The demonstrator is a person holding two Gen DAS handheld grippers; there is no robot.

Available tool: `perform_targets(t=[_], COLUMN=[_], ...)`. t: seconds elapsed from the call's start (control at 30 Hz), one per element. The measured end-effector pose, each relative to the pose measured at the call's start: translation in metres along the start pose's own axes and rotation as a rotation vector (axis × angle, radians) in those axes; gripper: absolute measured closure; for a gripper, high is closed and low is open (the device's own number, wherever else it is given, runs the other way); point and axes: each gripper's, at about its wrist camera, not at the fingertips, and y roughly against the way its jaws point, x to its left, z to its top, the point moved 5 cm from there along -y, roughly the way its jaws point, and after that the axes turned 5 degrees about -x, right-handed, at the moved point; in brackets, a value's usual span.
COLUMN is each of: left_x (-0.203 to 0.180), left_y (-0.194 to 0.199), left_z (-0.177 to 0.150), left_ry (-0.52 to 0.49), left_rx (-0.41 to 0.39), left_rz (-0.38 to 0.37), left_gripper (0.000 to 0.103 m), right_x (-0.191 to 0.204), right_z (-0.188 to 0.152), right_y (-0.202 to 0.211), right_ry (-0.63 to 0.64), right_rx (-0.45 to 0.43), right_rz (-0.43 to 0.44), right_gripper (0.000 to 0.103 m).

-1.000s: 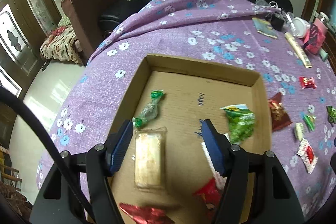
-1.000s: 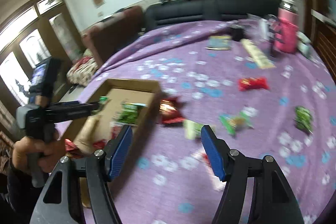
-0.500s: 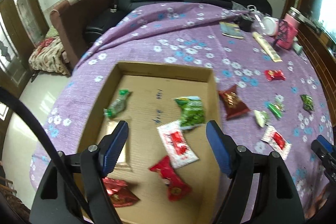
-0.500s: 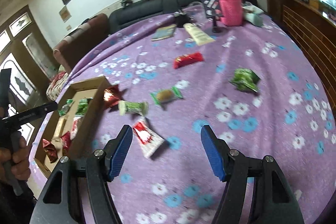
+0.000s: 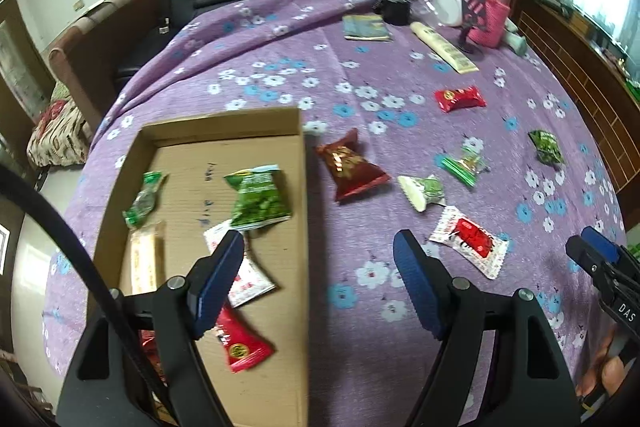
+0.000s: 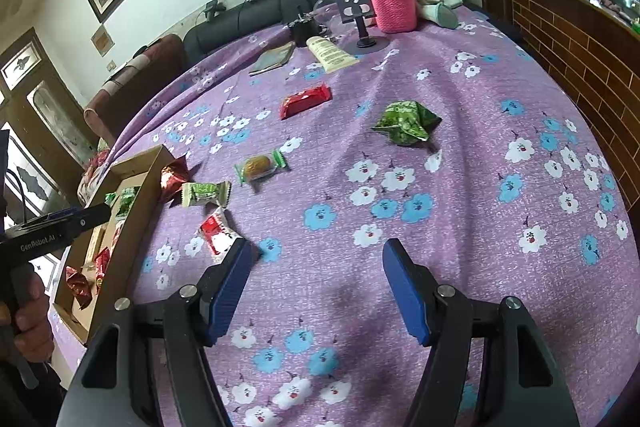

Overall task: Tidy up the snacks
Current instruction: 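Move both open tools back toward the remaining snacks on the bedspread, then grasp the green-white wrapped candy with the left tool while the right tool grasps a green pea bag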

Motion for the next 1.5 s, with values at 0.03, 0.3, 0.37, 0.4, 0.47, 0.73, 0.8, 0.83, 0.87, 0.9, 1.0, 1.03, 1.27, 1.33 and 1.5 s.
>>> perform_targets(t=[0.03,0.3,0.37,0.4,0.47,0.73,0.8,0.83,0.87,0.9,1.0,1.03,1.27,1.33,1.5], left_x=[-0.003,-0.036,-0.042,-0.046,-0.054,-0.081,-0.085,-0.087,-0.087,-0.087,-0.088,-0.089,-0.092,-0.091,-0.086], left_y=[-0.002,-0.029,-0.037,-0.042,-0.048,-0.071,-0.078,-0.081,-0.084,-0.087,-0.094,-0.095,-0.093,-0.091,-0.081], left_z=[0.001,0.013,0.017,0.02,0.024,0.029,0.028,0.028,0.027,0.026,0.024,0.023,0.014,0.013,0.015], left_ry=[-0.003,-0.086,-0.121,-0.147,-0.215,-0.403,-0.413,-0.416,-0.418,-0.416,-0.408,-0.41,-0.389,-0.365,-0.31], left_rx=[0.004,0.035,0.046,0.043,0.044,0.053,0.064,0.071,0.08,0.087,0.096,0.093,0.103,0.107,0.105], left_rz=[-0.004,0.002,0.021,0.03,0.043,0.069,0.052,0.047,0.04,0.038,0.025,0.025,-0.037,-0.057,-0.131], left_gripper=[0.025,0.025,0.025,0.025,0.025,0.025,0.025,0.025,0.025,0.025,0.033,0.045,0.079,0.081,0.09], right_x=[-0.002,-0.013,-0.015,-0.017,-0.021,-0.037,-0.041,-0.043,-0.045,-0.046,-0.047,-0.047,-0.047,-0.05,-0.053], right_z=[0.0,0.007,0.011,0.013,0.018,0.049,0.058,0.063,0.068,0.073,0.082,0.083,0.069,0.069,0.069], right_y=[0.0,-0.002,-0.004,-0.005,-0.008,-0.033,-0.042,-0.046,-0.051,-0.057,-0.076,-0.081,-0.098,-0.093,-0.077], right_ry=[-0.003,-0.025,-0.026,-0.028,-0.029,0.048,0.087,0.103,0.117,0.127,0.152,0.16,0.225,0.203,0.16], right_rx=[-0.001,-0.013,-0.009,-0.01,-0.009,-0.007,-0.007,-0.012,-0.014,-0.011,0.002,0.012,0.052,0.045,0.022], right_rz=[0.001,0.018,0.021,0.023,0.022,-0.018,-0.035,-0.042,-0.048,-0.054,-0.083,-0.093,-0.16,-0.146,-0.107], right_gripper=[0.035,0.035,0.035,0.035,0.035,0.035,0.035,0.035,0.035,0.035,0.035,0.035,0.06,0.066,0.071])
